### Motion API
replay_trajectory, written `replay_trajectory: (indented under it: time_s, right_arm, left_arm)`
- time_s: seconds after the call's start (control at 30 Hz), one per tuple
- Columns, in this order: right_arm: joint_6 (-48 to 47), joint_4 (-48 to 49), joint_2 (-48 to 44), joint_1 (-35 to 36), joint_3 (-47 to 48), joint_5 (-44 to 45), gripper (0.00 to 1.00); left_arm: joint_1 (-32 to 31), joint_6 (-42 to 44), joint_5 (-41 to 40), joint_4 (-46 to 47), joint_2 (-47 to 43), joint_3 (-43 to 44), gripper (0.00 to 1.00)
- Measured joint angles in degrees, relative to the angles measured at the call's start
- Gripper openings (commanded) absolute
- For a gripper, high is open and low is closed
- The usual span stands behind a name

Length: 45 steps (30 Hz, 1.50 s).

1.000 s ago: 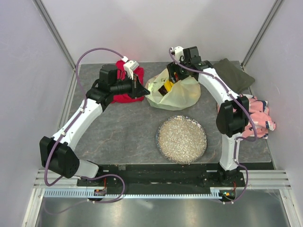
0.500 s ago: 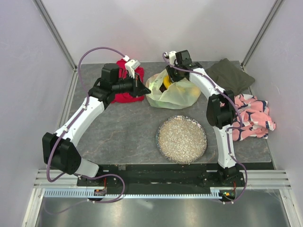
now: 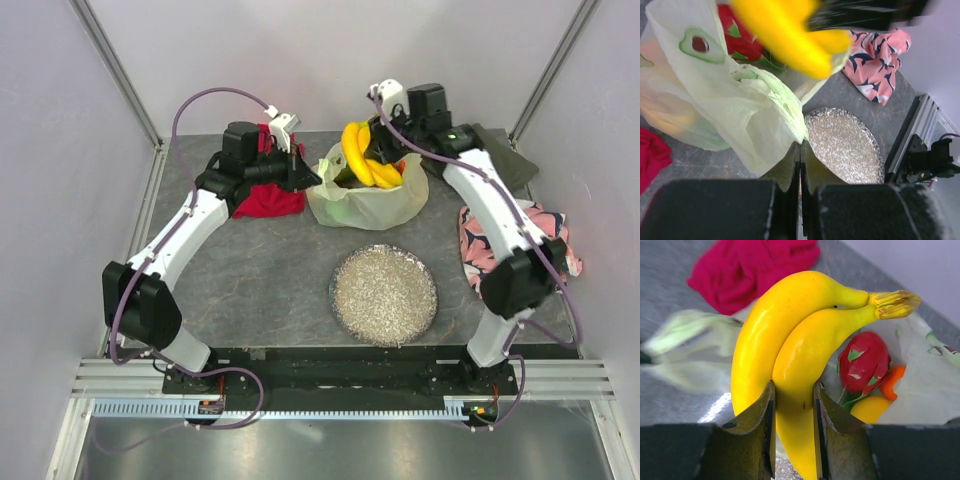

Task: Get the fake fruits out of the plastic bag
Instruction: Take out the fake fruit from the plastic bag, then place the fake fruit on the plate.

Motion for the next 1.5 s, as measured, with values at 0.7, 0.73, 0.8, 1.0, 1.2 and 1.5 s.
replay_trajectory:
  time_s: [0.7, 0.73, 0.8, 1.0, 1.2, 1.5]
  right_arm:
    - [-15.8, -20.3, -24.7, 11.5, -21.5, -17.4, 0.13]
    - [-14.7, -20.5, -25.1, 12.3, -24.1, -17.4, 0.14]
    - [-11.1, -19.8, -25.3, 13.2, -28.1, -16.4, 0.17]
    - [5.0, -12.9, -25.4, 15.0, -37.2, -10.1, 0.16]
    - [19.4, -7.5, -23.0, 16.4, -40.5, -4.0, 0.11]
    - [30.1, 0.1, -16.9, 21.4, -43.8, 3.7, 0.56]
  left_arm:
    - [1.3, 0.4, -4.6, 0.0, 8.8, 13.8, 0.02]
    - [1.3, 0.4, -4.6, 0.0, 8.8, 13.8, 0.02]
    - [1.3, 0.4, -4.7, 0.0, 8.8, 13.8, 0.02]
    - [1.5, -0.2, -5.7, 0.0, 8.5, 13.7, 0.02]
    - [1.6, -0.4, -6.1, -0.2, 7.0, 13.6, 0.02]
    - [1.6, -0.5, -6.1, 0.0, 5.9, 12.8, 0.02]
